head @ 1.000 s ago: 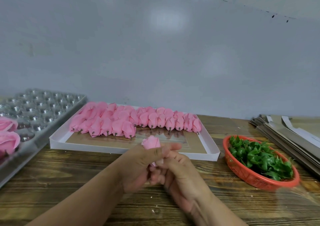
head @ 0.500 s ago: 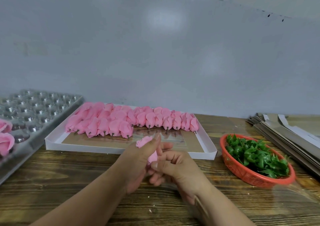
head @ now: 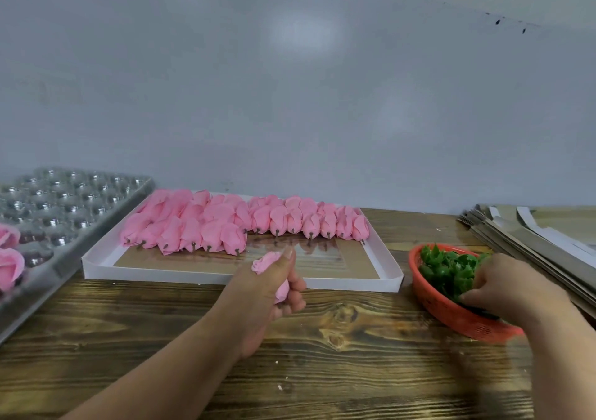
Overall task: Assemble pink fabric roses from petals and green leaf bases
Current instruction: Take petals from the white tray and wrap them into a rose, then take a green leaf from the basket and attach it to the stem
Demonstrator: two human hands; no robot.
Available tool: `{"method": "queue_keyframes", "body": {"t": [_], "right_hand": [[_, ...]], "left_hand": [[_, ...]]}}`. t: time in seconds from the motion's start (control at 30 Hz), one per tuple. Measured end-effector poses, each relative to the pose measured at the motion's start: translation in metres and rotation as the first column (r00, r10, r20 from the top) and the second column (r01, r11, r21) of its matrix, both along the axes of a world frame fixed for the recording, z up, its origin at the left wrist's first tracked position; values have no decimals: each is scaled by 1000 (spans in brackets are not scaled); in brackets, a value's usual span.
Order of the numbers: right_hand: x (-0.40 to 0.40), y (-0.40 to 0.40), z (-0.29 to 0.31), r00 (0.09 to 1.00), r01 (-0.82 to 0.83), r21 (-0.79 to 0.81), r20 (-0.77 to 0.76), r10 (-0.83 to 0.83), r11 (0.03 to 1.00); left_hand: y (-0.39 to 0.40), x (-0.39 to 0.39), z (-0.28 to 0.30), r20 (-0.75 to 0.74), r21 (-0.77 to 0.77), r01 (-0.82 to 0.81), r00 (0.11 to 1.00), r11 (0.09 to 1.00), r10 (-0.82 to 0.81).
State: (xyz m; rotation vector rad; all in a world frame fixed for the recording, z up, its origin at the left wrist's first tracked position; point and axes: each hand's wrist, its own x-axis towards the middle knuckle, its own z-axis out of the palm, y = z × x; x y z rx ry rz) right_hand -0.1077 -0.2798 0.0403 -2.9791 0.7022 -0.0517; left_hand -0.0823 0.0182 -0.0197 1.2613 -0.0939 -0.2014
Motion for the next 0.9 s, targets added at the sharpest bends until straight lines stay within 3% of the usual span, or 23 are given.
{"method": "queue_keyframes", "body": {"t": [0.27, 0.57, 0.7, 0.9], "right_hand": [[15, -4, -17, 992, -15, -14, -123, 13, 1000], [30, -2, -23, 997, 12, 104, 78, -20, 994], [30, -1, -25, 994, 22, 111, 100, -33, 994], [26, 0, -18, 956, 95, 182, 258, -140, 979]], "left_hand": [[2, -4, -2, 55, 116, 107, 992, 987, -114], [3, -3, -6, 76, 188, 143, 984, 972, -159], [3, -4, -7, 87, 211, 133, 984, 968, -154], [2, -4, -6, 58, 185, 120, 989, 975, -133]]}}
